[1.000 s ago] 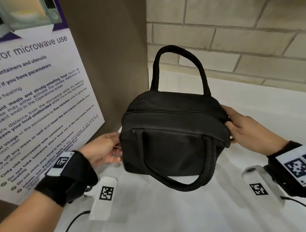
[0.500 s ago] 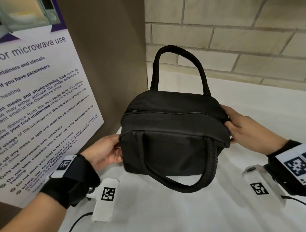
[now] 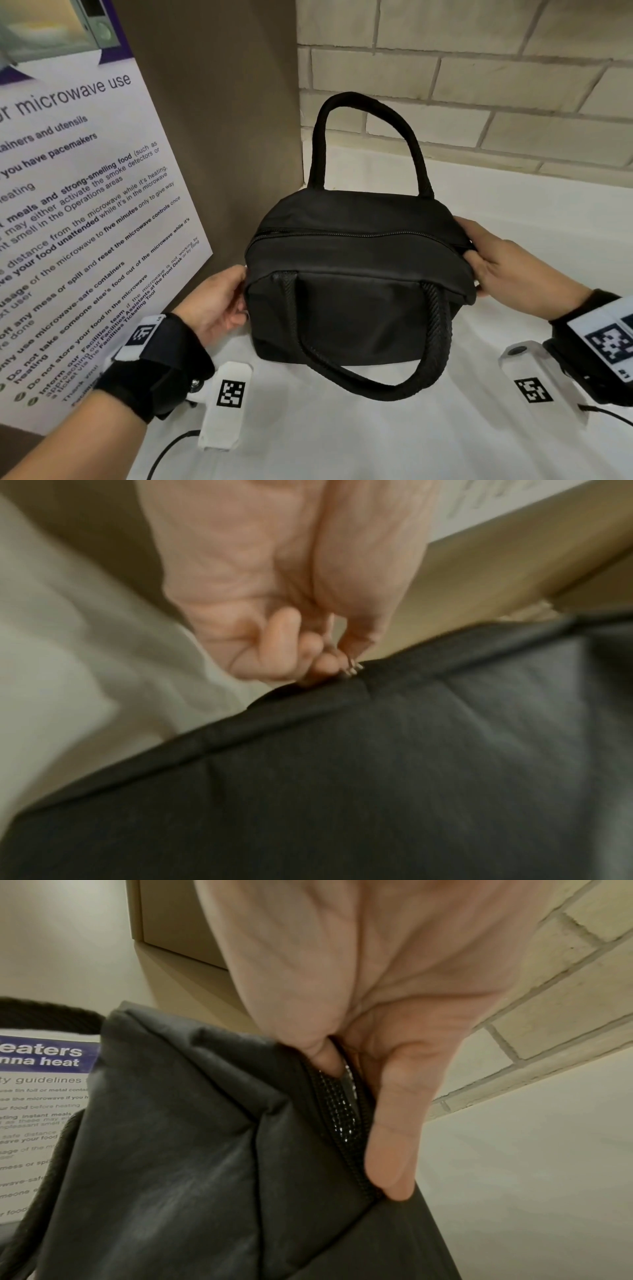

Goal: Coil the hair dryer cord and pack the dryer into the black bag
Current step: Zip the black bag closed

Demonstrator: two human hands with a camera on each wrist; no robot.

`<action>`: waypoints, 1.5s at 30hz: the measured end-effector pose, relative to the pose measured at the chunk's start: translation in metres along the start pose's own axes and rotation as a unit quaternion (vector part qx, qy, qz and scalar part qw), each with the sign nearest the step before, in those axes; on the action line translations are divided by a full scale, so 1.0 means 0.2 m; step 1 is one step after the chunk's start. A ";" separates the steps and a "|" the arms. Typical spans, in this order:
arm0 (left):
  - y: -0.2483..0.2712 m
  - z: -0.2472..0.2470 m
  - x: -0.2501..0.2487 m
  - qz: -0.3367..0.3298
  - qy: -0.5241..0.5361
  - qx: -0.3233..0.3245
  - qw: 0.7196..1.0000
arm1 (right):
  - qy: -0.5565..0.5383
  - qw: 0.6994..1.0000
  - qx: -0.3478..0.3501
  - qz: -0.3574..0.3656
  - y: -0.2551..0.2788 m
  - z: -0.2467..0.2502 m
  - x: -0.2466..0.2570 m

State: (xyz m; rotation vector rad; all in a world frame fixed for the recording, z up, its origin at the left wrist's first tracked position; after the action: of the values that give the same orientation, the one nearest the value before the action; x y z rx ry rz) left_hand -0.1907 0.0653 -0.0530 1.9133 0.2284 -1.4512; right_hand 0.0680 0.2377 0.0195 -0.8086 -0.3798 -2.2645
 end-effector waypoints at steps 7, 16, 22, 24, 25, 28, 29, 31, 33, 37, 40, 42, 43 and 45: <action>0.13 0.04 -0.31 -0.273 -0.134 -0.167 0.938 | -0.013 1.000 0.014 0.001 0.02 0.00 0.03; 0.31 -0.23 -0.57 -0.423 -0.327 -0.197 0.822 | 0.062 0.997 0.019 0.037 0.01 0.09 0.25; 0.33 -0.24 -0.56 -0.406 -0.276 -0.153 0.858 | 0.185 0.958 -0.054 0.213 -0.02 0.03 0.72; 0.34 -0.23 -0.56 -0.397 -0.267 -0.163 0.863 | 0.219 0.949 -0.007 0.228 -0.07 -0.09 0.81; 0.34 -0.22 -0.56 -0.394 -0.265 -0.165 0.865 | 0.232 0.943 -0.002 0.239 -0.09 -0.14 0.85; 0.34 -0.21 -0.54 -0.386 -0.250 -0.156 0.874 | 0.228 0.937 -0.033 0.264 -0.13 -0.22 0.91; 0.34 -0.20 -0.54 -0.384 -0.239 -0.153 0.879 | 0.214 0.939 -0.042 0.265 -0.14 -0.23 0.91; 0.33 -0.20 -0.52 -0.379 -0.212 -0.140 0.890 | 0.172 0.951 -0.043 0.254 -0.16 -0.24 0.91; 0.33 -0.20 -0.52 -0.374 -0.193 -0.119 0.899 | 0.132 0.963 -0.032 0.235 -0.17 -0.25 0.89; 0.31 -0.21 -0.50 -0.353 -0.178 -0.047 0.917 | 0.076 0.981 -0.006 0.178 -0.21 -0.25 0.84; 0.30 -0.19 -0.47 -0.338 -0.167 0.008 0.926 | 0.004 0.992 0.021 0.124 -0.23 -0.26 0.80; 0.30 -0.17 -0.45 -0.347 -0.186 0.009 0.919 | -0.019 0.994 0.018 0.105 -0.23 -0.26 0.79; 0.30 -0.16 -0.45 -0.350 -0.196 0.009 0.916 | -0.022 0.994 0.012 0.102 -0.23 -0.25 0.79; 0.29 -0.16 -0.46 -0.349 -0.211 0.015 0.913 | -0.016 0.994 -0.004 0.104 -0.23 -0.25 0.80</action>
State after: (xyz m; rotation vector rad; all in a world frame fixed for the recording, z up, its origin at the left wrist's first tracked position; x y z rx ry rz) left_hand -0.1672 0.0677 0.0585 1.5422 0.7398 -2.3008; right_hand -0.0767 0.1642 0.0837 -0.8485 -0.2864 -2.0632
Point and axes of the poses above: each hand's wrist, its own y-axis away from the middle knuckle, its own z-axis out of the back of the hand, x = y × z, the point moved 5 cm from there along -y, towards the middle knuckle, and after that the axes turned 4 degrees about y, right-handed, at the moved point
